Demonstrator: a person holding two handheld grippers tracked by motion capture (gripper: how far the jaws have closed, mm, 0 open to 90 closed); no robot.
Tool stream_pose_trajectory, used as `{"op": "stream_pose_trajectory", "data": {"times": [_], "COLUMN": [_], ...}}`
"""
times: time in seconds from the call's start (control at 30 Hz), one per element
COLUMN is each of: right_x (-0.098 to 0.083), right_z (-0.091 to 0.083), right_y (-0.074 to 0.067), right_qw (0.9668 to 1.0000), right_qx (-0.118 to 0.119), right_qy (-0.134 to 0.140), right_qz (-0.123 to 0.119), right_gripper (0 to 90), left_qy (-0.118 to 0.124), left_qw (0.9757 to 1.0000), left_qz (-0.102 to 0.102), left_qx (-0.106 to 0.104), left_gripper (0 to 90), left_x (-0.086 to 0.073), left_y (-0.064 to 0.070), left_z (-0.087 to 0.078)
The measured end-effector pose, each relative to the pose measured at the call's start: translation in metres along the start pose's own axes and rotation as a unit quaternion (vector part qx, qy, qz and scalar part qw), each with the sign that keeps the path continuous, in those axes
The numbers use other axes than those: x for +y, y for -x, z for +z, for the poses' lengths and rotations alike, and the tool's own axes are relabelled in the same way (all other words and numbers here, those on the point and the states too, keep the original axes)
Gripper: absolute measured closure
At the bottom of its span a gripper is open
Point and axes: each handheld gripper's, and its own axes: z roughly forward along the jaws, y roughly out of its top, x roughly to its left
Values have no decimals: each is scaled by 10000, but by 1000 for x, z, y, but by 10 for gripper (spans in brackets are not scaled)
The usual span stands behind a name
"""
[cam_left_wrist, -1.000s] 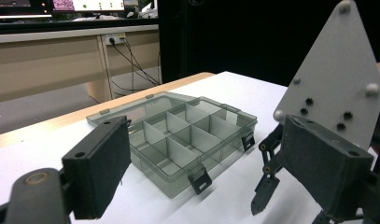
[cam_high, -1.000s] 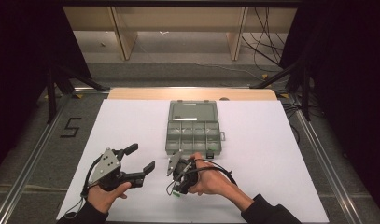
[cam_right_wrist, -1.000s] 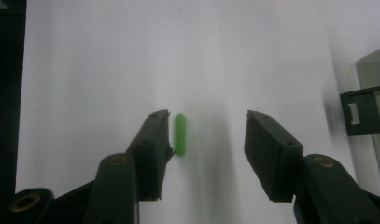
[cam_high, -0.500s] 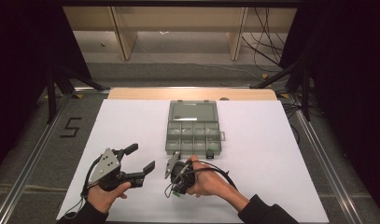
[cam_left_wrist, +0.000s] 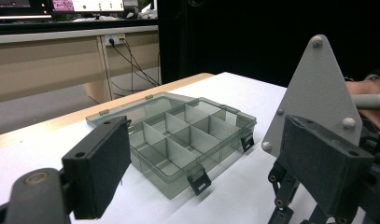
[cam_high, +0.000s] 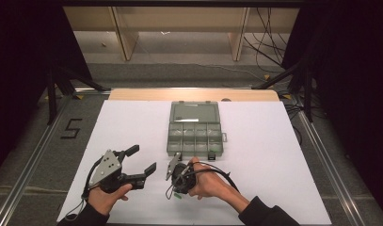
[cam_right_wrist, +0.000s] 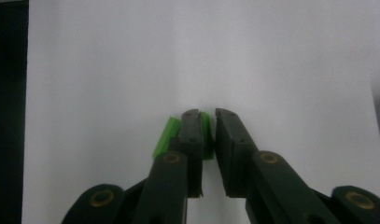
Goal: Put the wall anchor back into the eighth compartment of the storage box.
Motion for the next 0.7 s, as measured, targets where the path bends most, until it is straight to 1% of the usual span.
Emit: {"op": "stream_pose_trajectory", "data": {"times": [0.07,0.2,0.23,0.37,0.4,0.63,0.7], "right_x": [0,1,1,1,0,-6,-8], "right_z": [0,0,0,-2,-4,-20,-23], "right_y": [0,-1,-1,0,1,10,13], "right_qw": [10000,10000,10000,10000,10000,9998,9997], "right_qx": [24,-32,22,-41,-34,-123,-139], "right_qy": [-15,-10,-31,-1,19,102,164], "right_qz": [74,8,-10,1,-8,125,142], "right_gripper": [844,847,849,849,849,849,849], "left_qy": [-2,-16,-10,-2,1,3,1], "left_qw": [10000,10000,10000,10000,10000,10000,10000], "left_qz": [3,11,3,-11,-15,-11,0], "left_qx": [1,3,0,3,1,1,-2], "left_gripper": [160,160,160,160,160,160,160], "left_x": [0,0,0,0,0,0,0], "left_y": [0,0,0,0,0,0,0], "left_z": [0,0,0,0,0,0,0]}}
